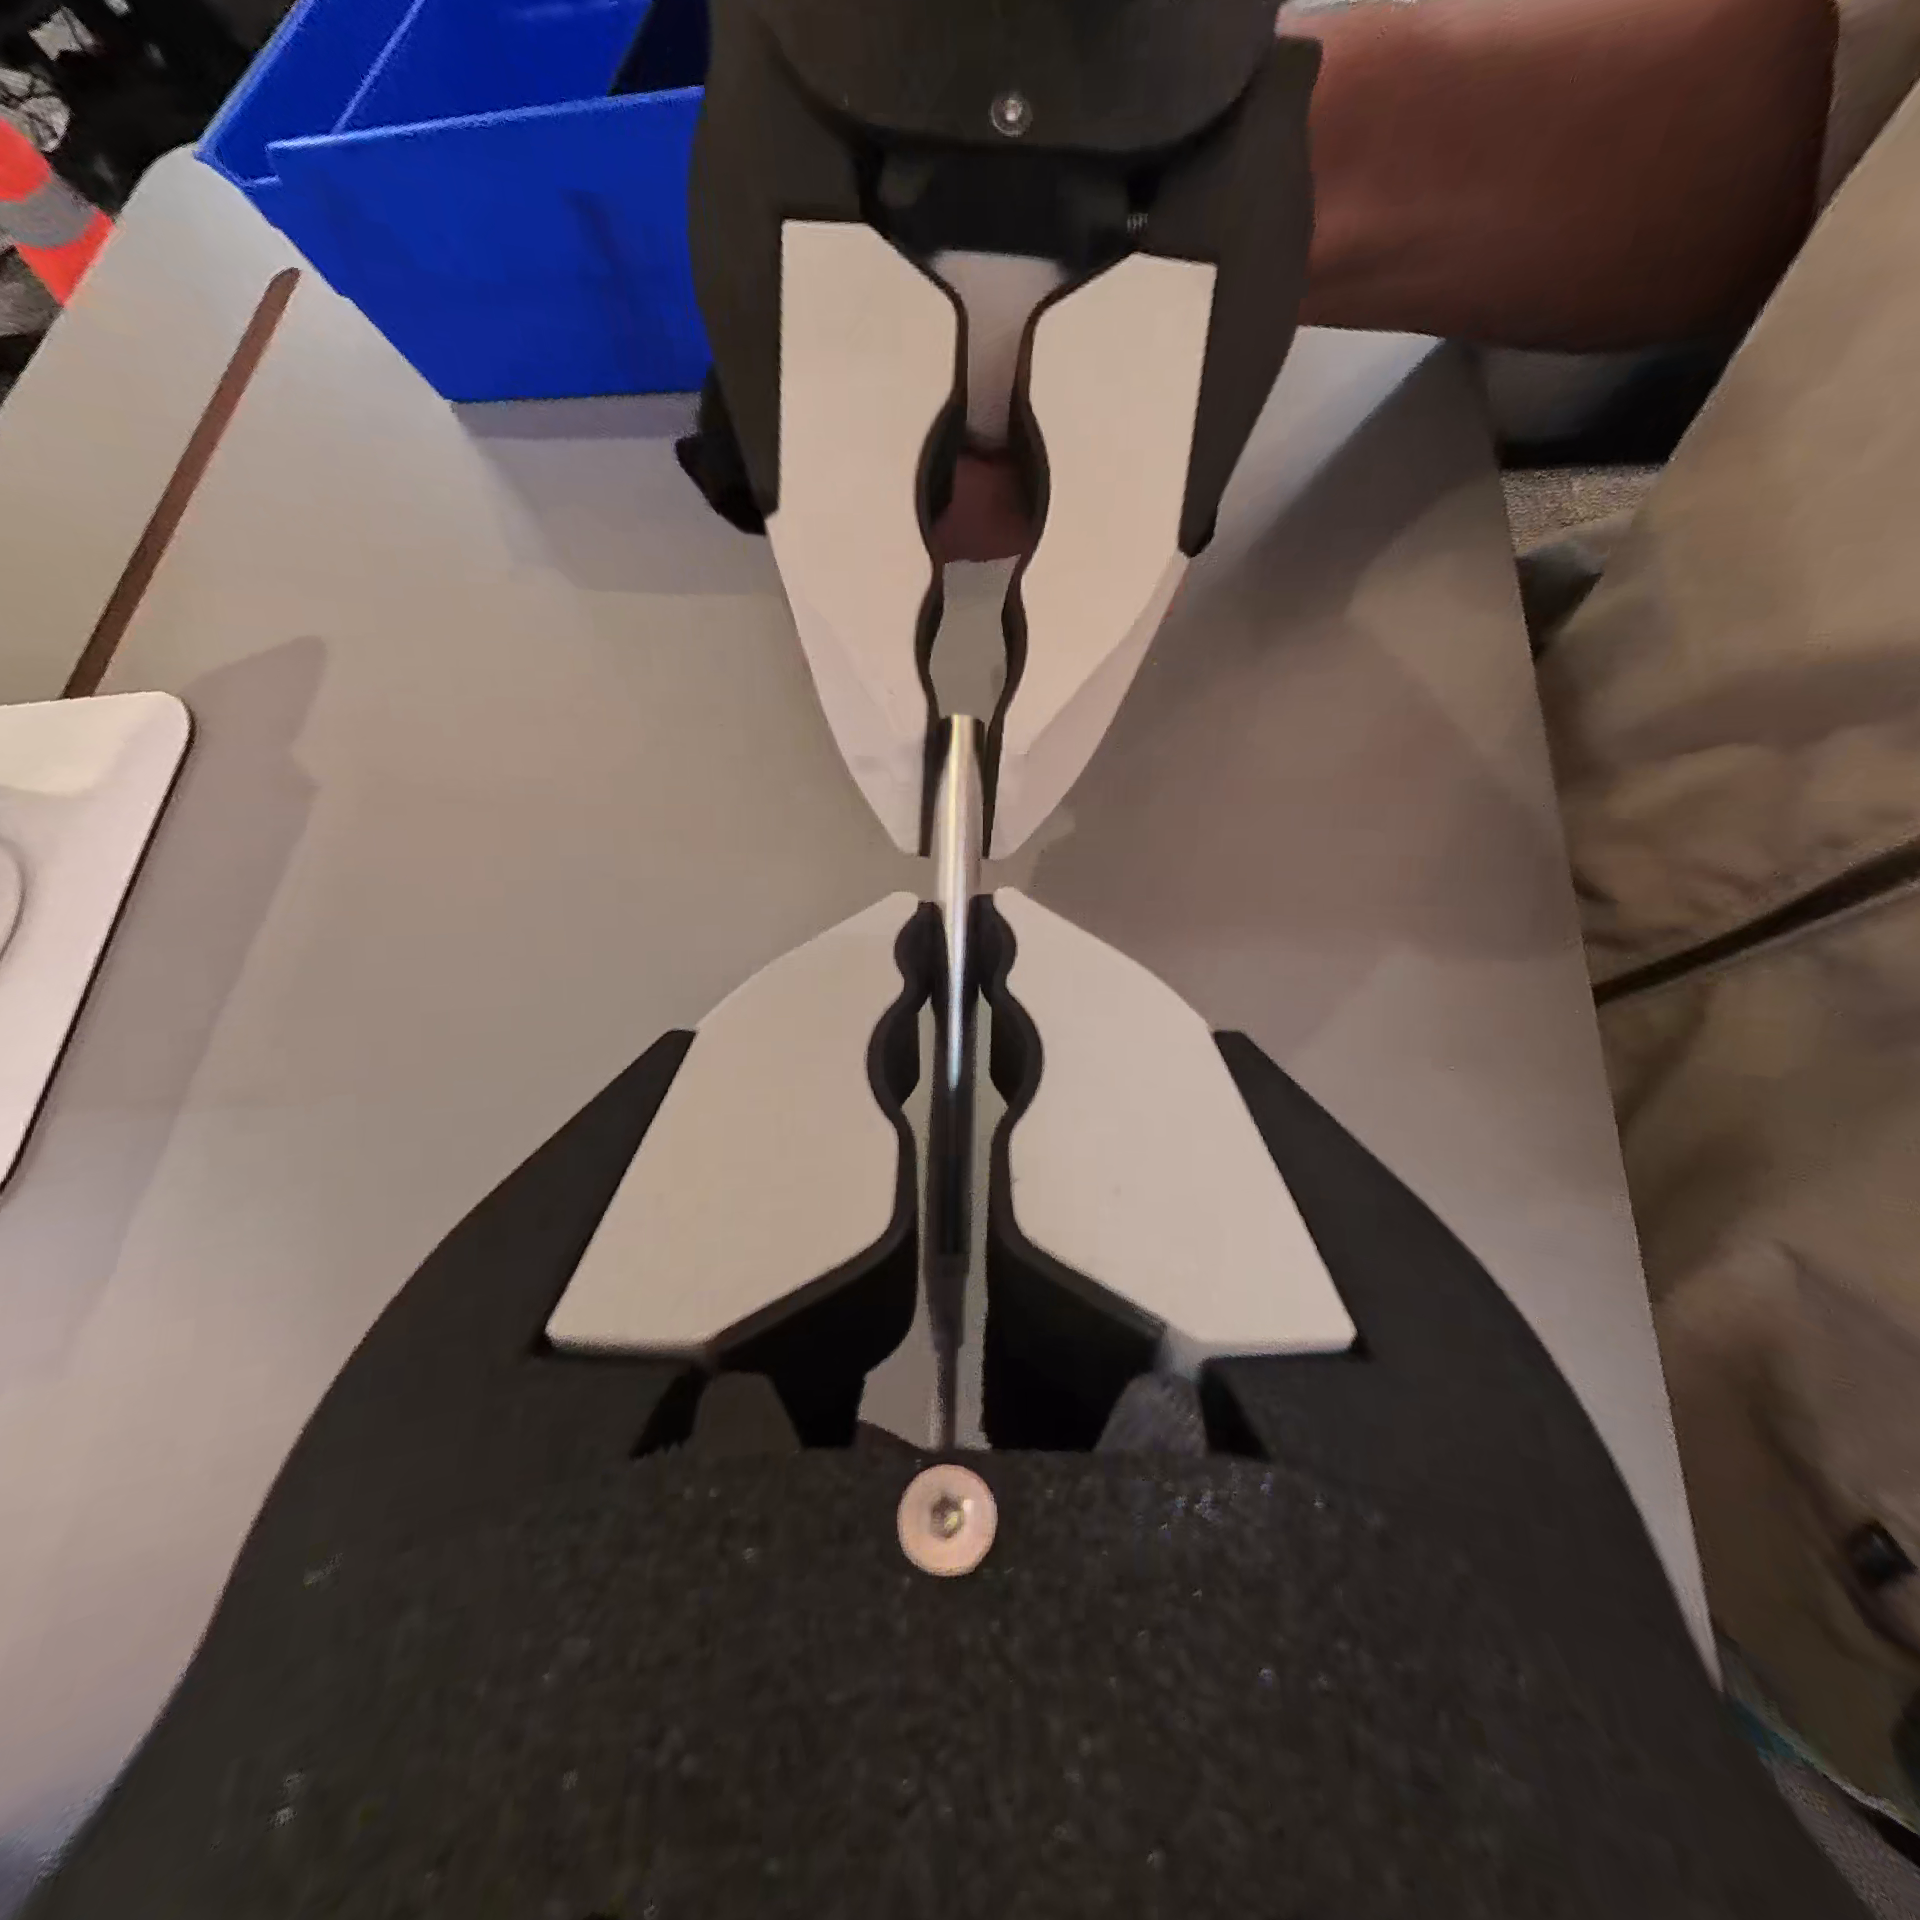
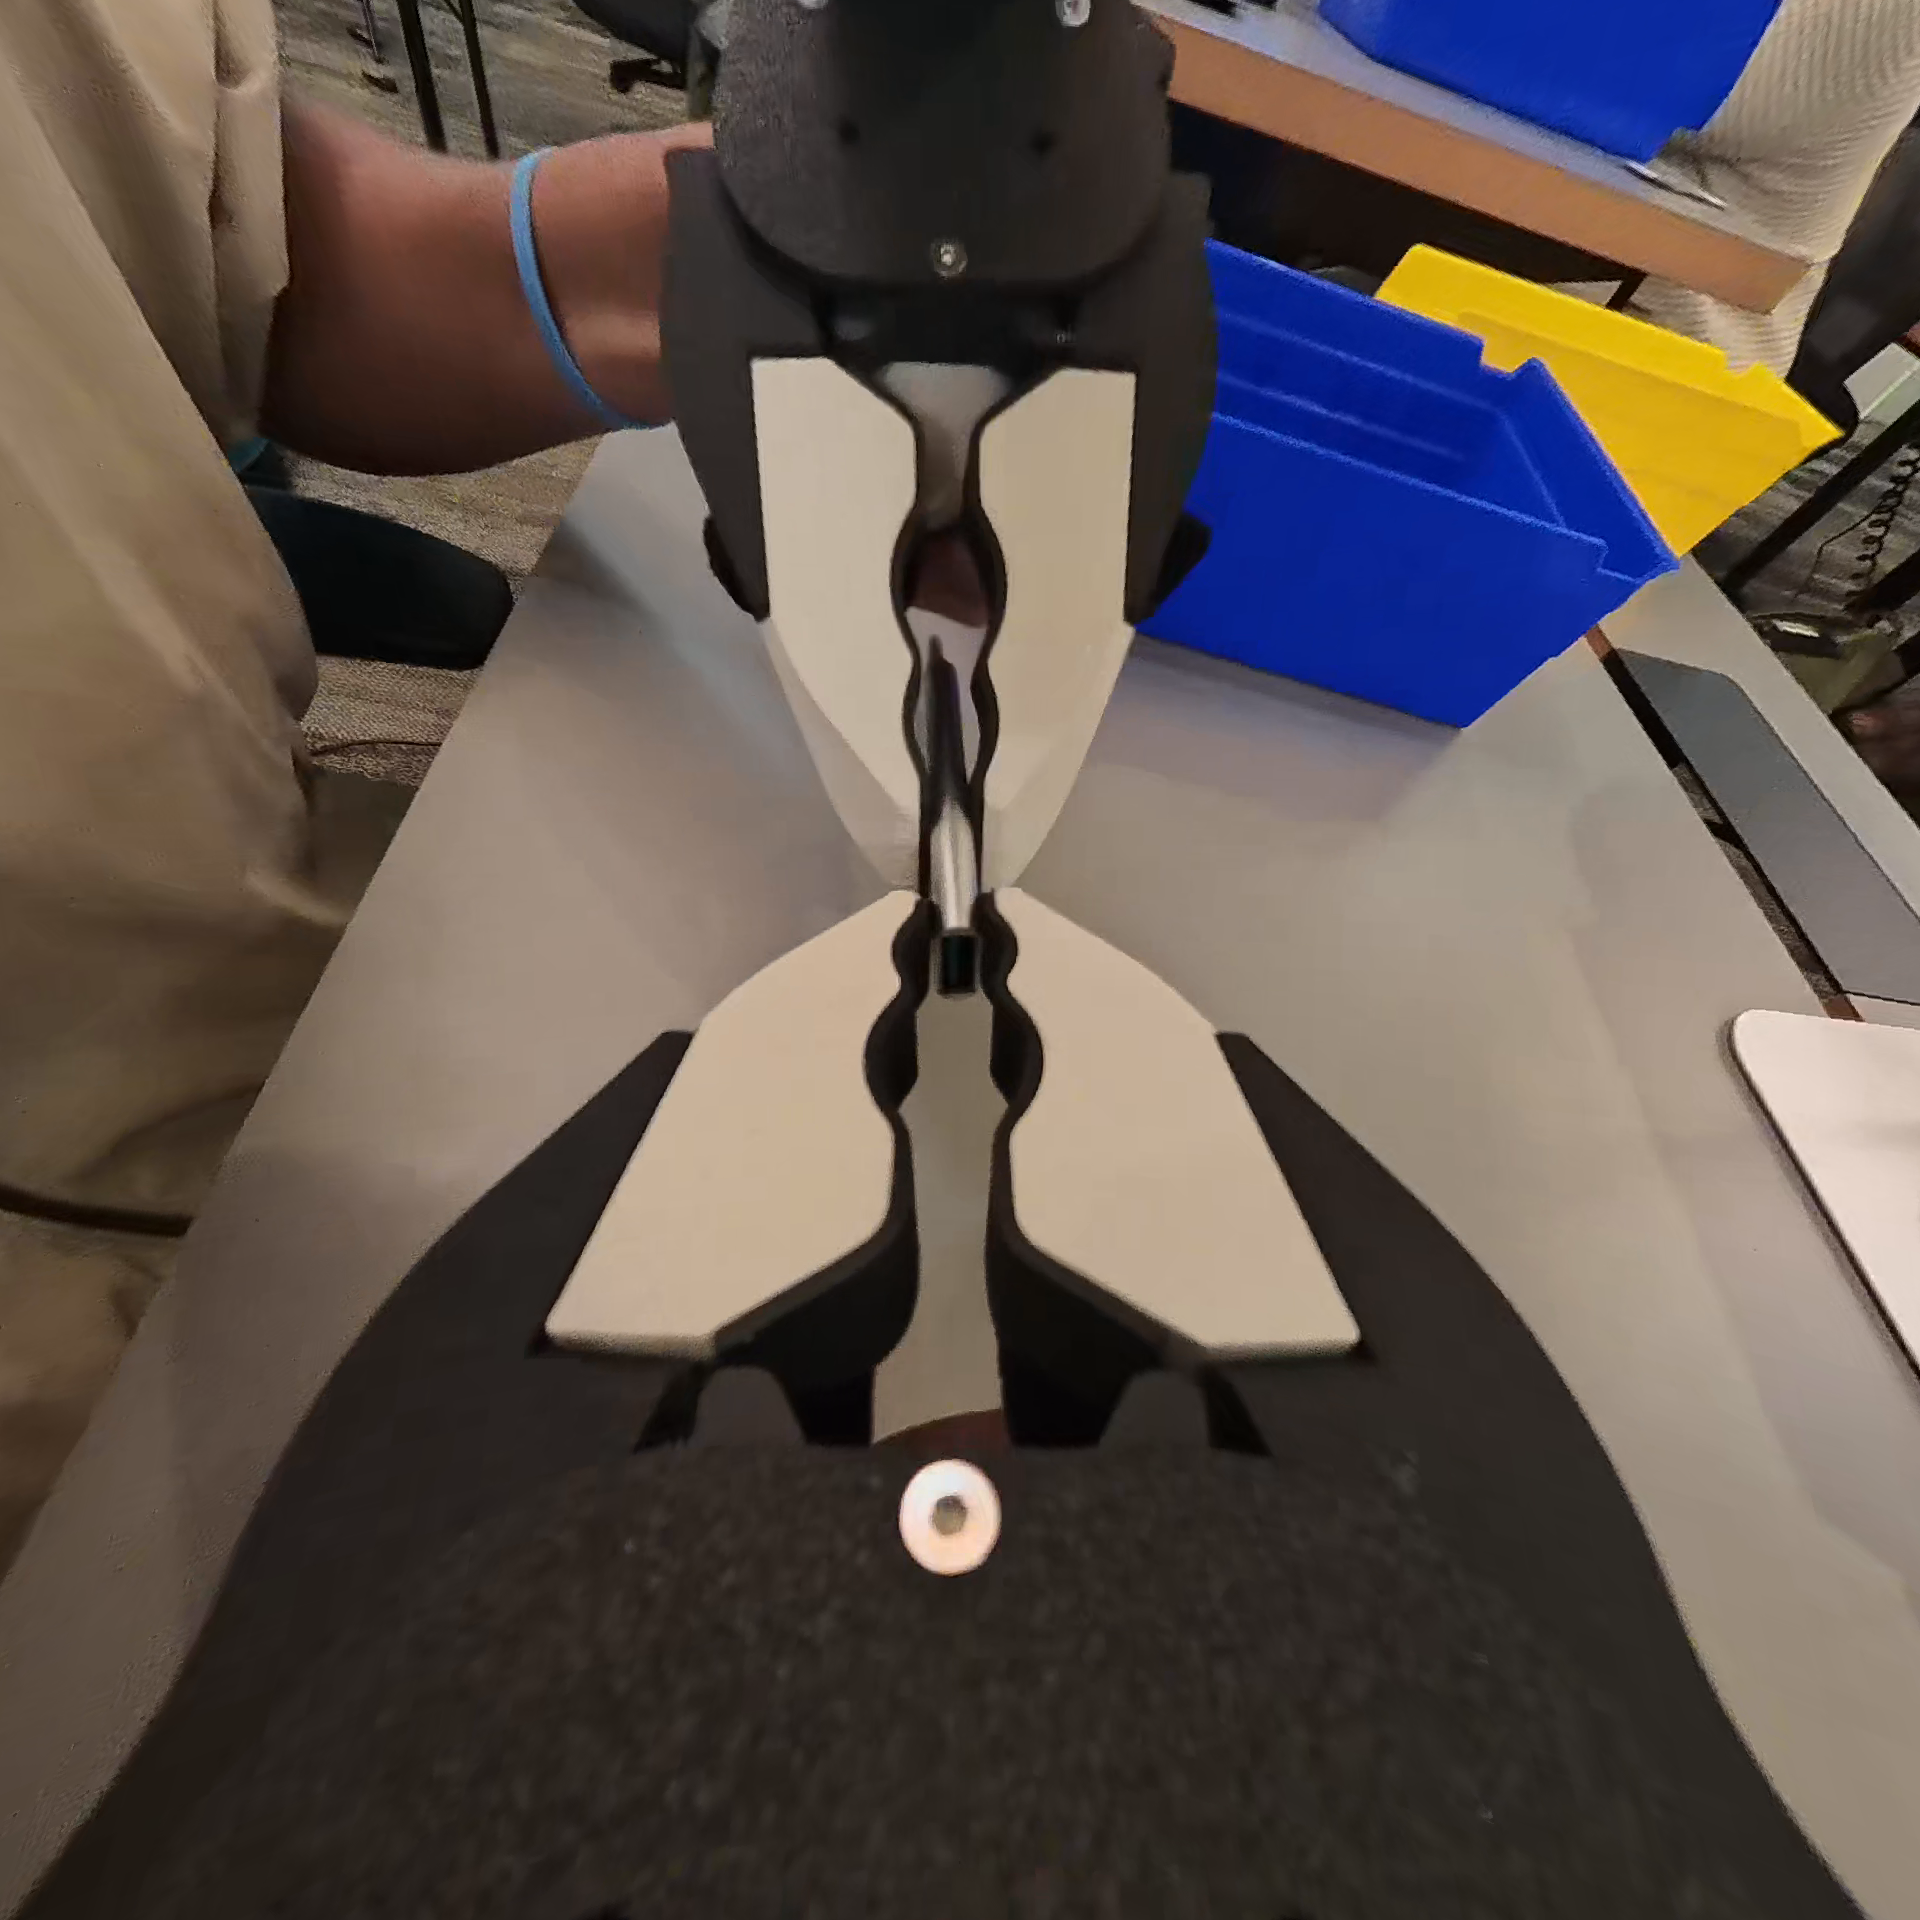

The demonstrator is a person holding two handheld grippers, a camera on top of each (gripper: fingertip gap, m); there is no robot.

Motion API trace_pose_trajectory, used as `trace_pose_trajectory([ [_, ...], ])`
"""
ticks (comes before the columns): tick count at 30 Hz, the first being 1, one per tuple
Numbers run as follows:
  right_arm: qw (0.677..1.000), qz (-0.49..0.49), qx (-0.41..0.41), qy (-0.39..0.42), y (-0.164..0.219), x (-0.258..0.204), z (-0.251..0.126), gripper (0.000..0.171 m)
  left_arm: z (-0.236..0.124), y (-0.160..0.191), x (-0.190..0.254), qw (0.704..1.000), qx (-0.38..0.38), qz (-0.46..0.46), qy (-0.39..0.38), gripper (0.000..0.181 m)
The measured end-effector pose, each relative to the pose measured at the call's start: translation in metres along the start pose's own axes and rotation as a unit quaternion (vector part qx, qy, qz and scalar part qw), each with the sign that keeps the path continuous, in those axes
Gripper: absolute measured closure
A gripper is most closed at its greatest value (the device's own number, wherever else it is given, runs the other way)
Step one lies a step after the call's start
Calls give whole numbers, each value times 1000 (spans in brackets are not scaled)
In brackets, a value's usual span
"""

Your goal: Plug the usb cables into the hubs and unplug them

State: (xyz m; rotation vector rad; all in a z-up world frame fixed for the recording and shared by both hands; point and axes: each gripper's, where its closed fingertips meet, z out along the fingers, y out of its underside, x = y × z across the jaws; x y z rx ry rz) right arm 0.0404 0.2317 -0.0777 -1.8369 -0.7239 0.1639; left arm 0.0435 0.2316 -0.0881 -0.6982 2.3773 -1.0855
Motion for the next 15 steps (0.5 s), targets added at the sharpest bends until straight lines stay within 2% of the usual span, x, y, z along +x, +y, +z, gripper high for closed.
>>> trace_pose_trajectory([
  [3,1000,2,13,-2,1,-5,-3,164,3,-2,4,1000,12,-4,15,173],
  [7,999,16,43,9,3,-3,-9,164,6,-7,0,999,35,-8,-5,170],
  [9,998,26,48,23,5,1,-14,164,1,-11,-10,997,59,-18,-47,154],
  [11,996,41,49,55,8,11,-22,163,-10,-18,-19,991,102,-43,-78,147],
  [15,986,80,41,142,20,33,-42,163,-41,-24,-51,952,211,-132,-180,138],
])
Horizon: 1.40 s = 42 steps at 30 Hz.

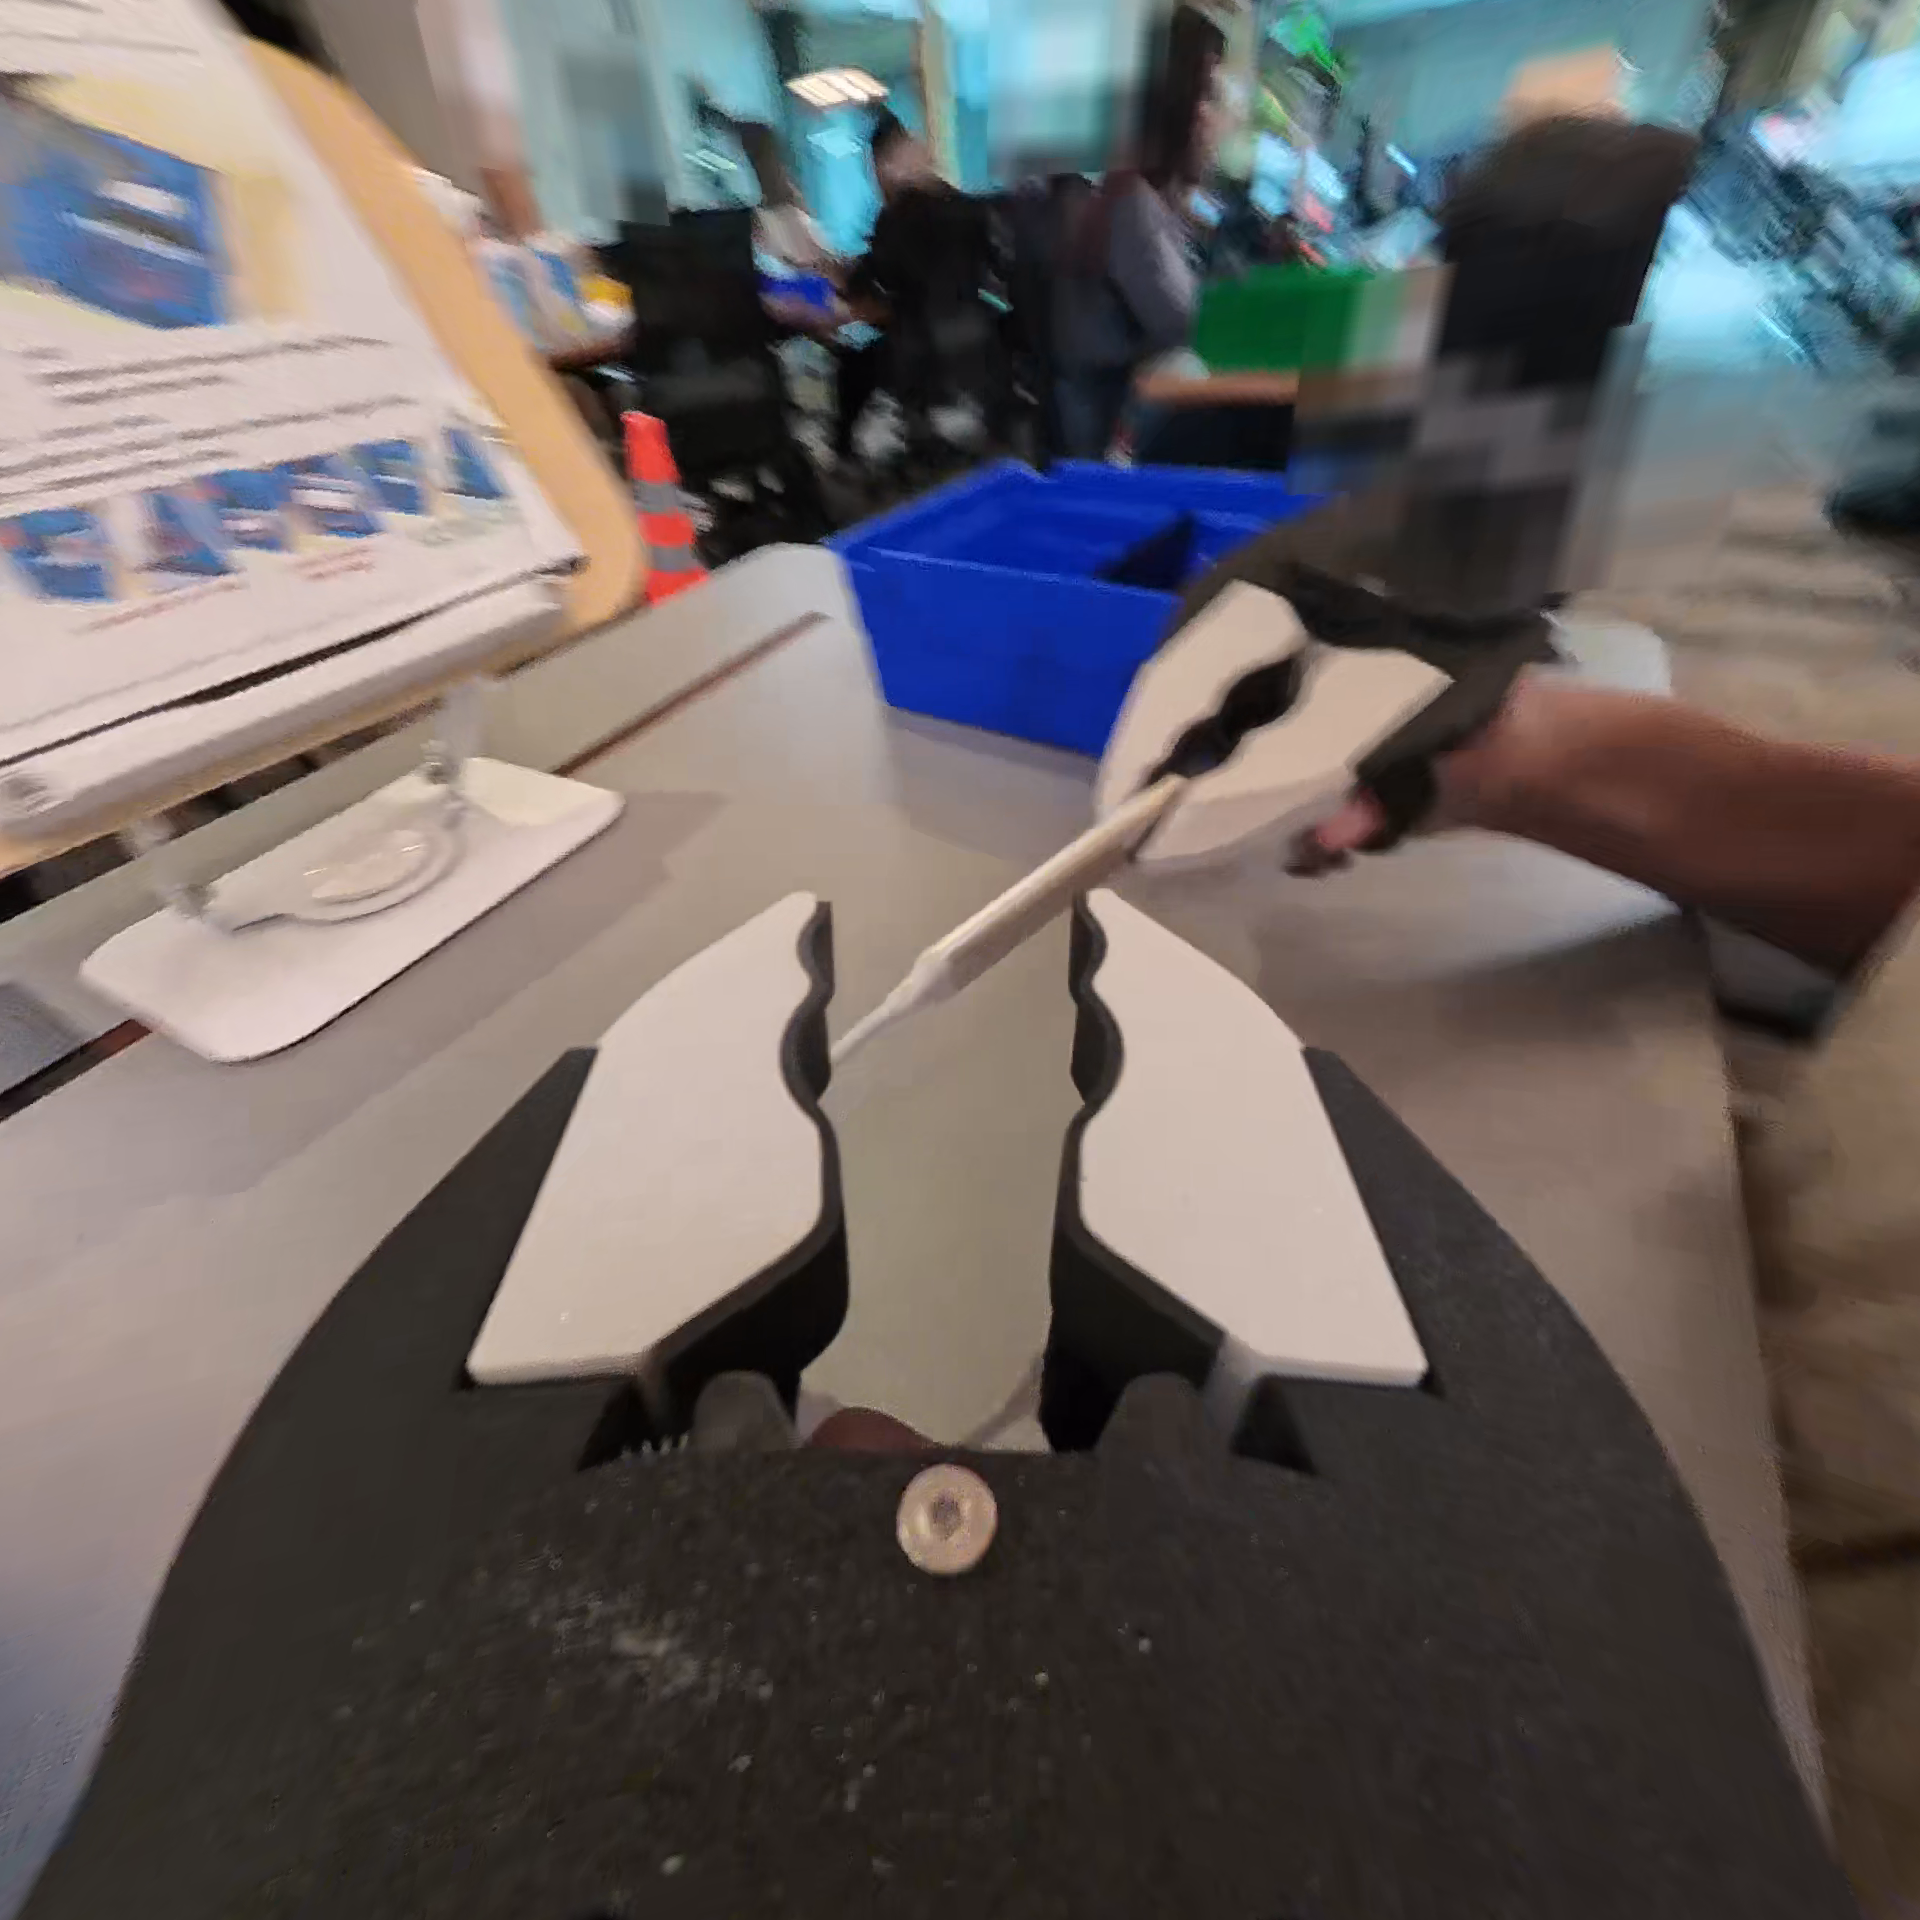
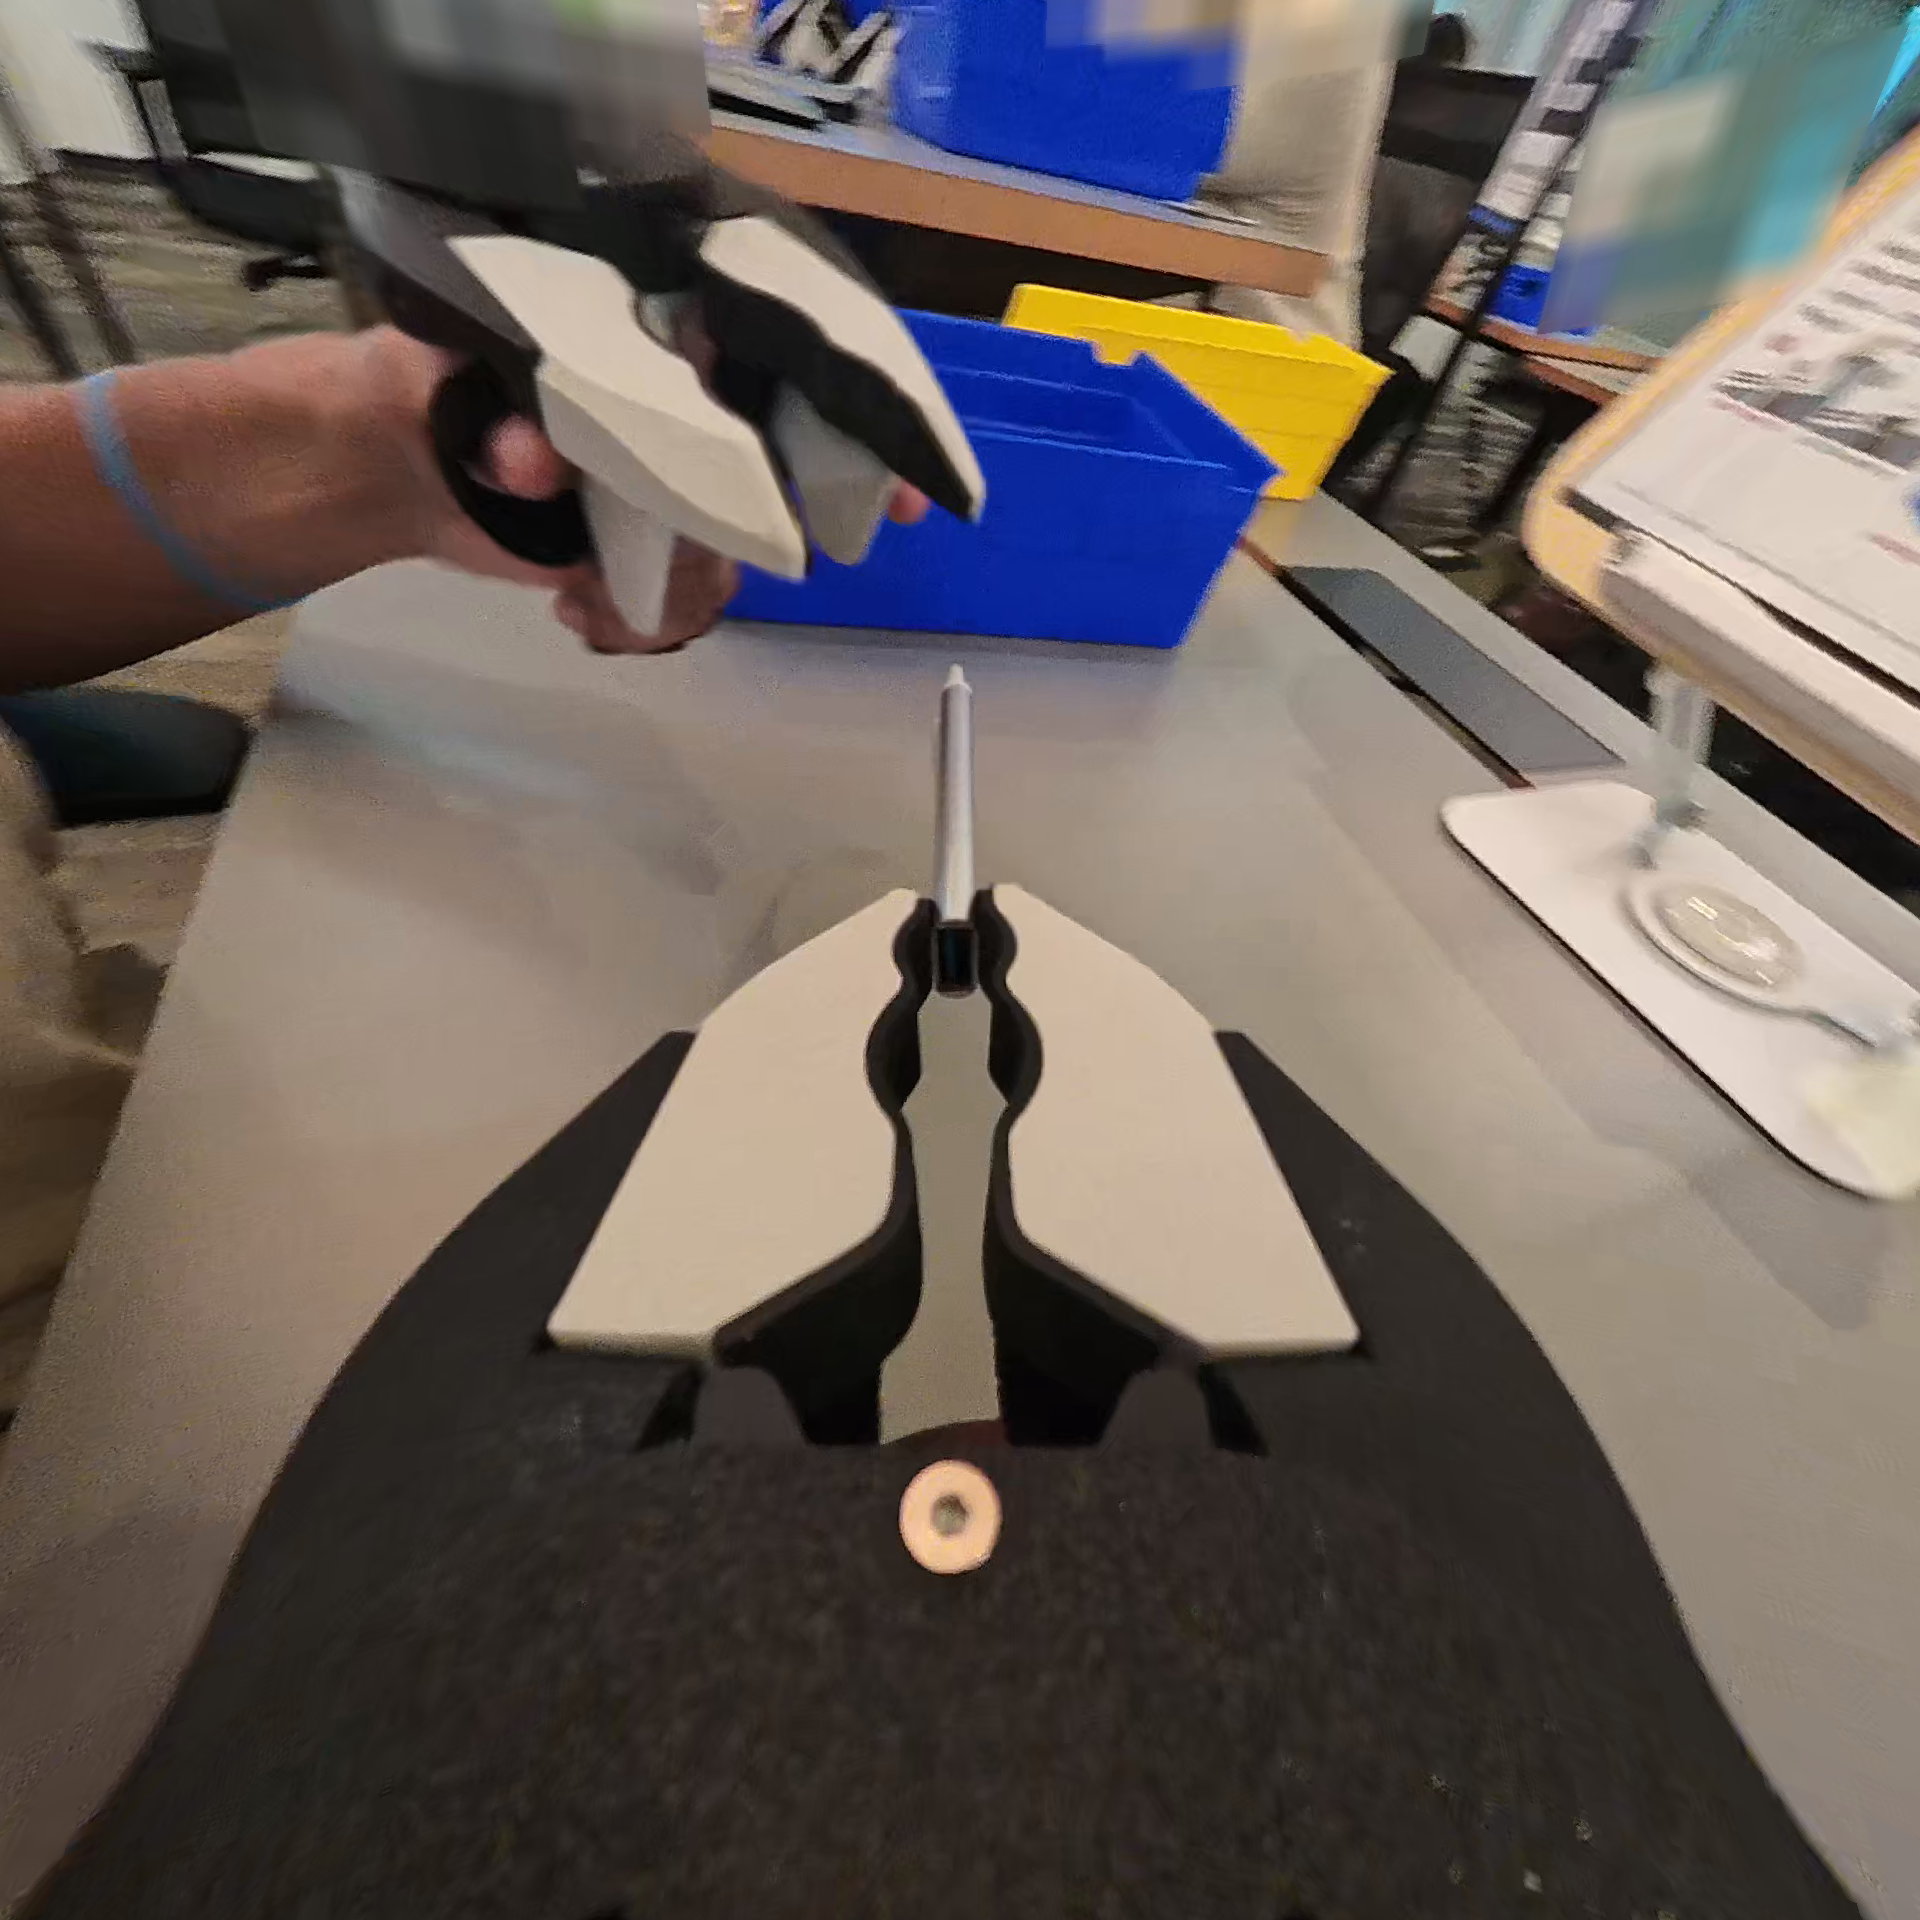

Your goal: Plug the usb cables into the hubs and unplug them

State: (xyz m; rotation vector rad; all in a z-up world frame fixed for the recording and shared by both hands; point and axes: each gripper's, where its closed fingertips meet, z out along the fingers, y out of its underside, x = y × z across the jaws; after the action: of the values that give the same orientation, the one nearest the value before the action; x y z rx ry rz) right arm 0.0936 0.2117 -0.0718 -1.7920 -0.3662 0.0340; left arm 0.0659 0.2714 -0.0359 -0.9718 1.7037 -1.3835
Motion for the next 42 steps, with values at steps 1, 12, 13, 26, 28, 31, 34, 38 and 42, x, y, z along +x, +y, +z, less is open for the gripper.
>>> trace_pose_trajectory([
  [1,1000,10,0,25,1,6,-3,163,-4,0,-13,999,20,-19,-43,135],
  [12,963,120,59,235,16,34,-19,164,-37,46,-81,933,70,-128,-328,124],
  [13,962,121,62,237,17,33,-18,164,-36,48,-79,934,68,-124,-327,125],
  [26,965,109,48,235,21,33,-14,164,-25,53,-70,945,50,-115,-301,130],
  [28,963,106,53,241,18,36,-16,164,-24,53,-68,947,47,-111,-299,130],
  [31,954,104,84,268,-2,50,-38,164,-23,52,-65,948,44,-99,-300,131],
  [34,932,77,100,339,-36,81,-97,164,-21,53,-64,949,40,-95,-298,131],
  [38,903,67,32,422,-51,138,-190,163,-21,54,-64,950,39,-102,-292,131],
  [42,891,124,-83,430,-11,195,-244,163,-22,53,-65,950,43,-108,-288,131],
])
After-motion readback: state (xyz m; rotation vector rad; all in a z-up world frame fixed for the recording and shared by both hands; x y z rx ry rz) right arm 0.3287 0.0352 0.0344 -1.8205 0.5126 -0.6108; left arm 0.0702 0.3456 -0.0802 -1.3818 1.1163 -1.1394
